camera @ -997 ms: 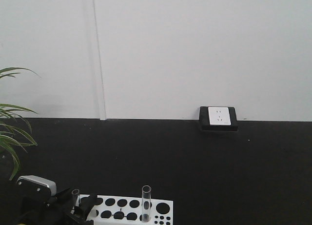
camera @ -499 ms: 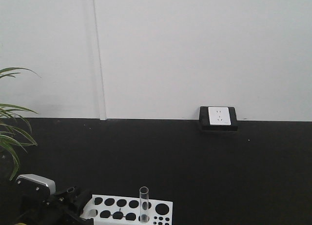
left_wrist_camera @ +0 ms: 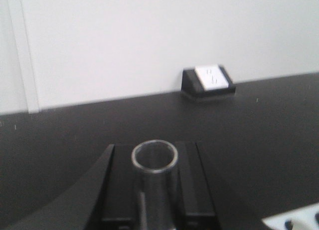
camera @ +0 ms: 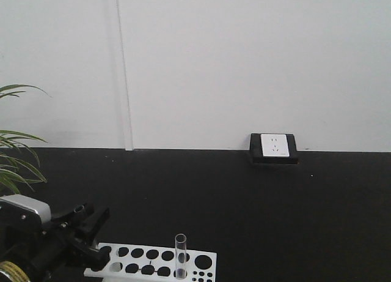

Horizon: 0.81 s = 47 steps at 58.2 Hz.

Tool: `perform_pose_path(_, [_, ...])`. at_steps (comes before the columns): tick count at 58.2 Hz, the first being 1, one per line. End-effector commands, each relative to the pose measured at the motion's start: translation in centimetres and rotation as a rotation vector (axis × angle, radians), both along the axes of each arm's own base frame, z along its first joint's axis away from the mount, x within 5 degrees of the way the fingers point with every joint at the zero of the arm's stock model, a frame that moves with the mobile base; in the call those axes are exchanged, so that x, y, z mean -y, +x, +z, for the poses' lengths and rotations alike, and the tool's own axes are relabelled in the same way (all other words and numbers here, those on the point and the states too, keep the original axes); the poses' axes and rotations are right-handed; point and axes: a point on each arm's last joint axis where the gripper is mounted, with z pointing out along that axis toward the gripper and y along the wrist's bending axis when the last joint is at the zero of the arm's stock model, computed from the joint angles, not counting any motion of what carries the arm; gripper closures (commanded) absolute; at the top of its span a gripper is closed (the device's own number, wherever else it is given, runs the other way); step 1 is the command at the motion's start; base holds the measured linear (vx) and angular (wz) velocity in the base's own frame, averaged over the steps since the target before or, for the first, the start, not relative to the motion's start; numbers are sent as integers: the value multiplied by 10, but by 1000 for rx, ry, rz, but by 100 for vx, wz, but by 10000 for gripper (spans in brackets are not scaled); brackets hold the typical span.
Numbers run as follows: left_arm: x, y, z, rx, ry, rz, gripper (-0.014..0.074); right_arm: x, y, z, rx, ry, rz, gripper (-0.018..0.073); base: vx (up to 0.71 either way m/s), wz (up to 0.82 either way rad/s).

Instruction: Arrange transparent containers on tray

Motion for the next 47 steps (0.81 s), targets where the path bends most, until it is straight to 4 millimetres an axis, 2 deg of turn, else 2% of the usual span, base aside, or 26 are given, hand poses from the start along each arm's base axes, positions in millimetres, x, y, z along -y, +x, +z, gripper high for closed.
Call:
perform_pose_path(1, [0,-7,45,179,-63,-3,540,1,3,18,114,-8,-5,181,0,0])
perform_pose_path(12, [-4,-19,94,222,-26,14,539,1,4,19,125,-1,-6,181,0,0])
perform_pose_path(22, [-10,-36,124,198,38,38,538,-1,4,20,141,78,-12,181,0,0])
perform_pose_path(30, [-16,-50,132,175,54,60,538,-4,5,14,147,105,9,181,0,0])
perform_pose_path(36, [-19,-58,136,159,63,73,538,-15,5,5,171,126,85,181,0,0])
perform_pose_path(47, [-20,-60,134,121,76,84,538,-50,14,-19,186,53,319,181,0,0])
